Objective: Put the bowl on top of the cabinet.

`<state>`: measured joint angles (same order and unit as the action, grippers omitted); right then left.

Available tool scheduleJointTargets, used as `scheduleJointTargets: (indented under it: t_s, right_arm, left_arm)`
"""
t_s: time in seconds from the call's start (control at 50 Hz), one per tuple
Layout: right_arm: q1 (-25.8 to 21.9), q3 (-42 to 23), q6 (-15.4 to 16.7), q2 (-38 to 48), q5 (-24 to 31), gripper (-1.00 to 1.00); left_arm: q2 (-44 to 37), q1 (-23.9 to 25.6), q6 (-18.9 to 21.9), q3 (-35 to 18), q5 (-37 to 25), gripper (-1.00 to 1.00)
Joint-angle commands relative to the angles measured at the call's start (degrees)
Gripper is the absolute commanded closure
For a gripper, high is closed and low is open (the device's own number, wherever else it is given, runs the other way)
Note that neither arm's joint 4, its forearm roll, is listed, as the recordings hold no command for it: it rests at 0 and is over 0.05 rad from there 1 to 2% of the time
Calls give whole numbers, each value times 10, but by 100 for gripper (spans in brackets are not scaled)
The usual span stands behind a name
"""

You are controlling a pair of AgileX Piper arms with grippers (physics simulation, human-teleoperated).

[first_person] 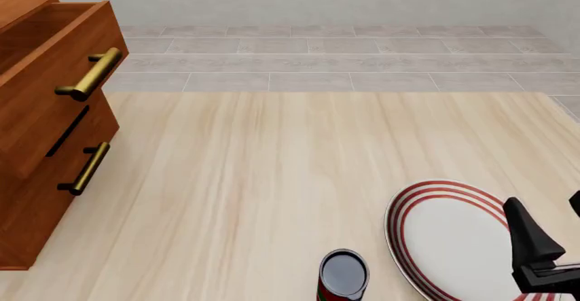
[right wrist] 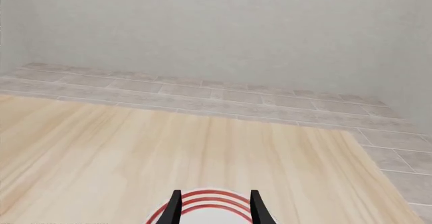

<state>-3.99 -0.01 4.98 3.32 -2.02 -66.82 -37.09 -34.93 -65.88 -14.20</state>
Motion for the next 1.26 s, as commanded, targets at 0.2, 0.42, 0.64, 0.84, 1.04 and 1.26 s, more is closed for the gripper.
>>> scheduleJointTargets:
  t_s: [0.2,0.42,0.64,0.84,1.04,1.26]
  right_arm:
    - [-2,0,0,3,-4,-100]
    - [-1,0,-1,-11,9,-100]
    - [-1,0,-1,-29,26,-100]
    - [0,0,-2,-17,13,-100]
    - [1,-1,-1,-18,13,-100]
    - [0,0,-1,-30,26,-100]
  left_arm:
    - [30,-13,-1,-31,-20,-100]
    - [38,-11,-14,-39,-29,-100]
    - [55,-18,-11,-53,-39,-100]
    - [70,-16,-18,-69,-52,-100]
    - [81,-12,-28,-78,-62,-100]
    - [88,-6,-34,-93,-69,-100]
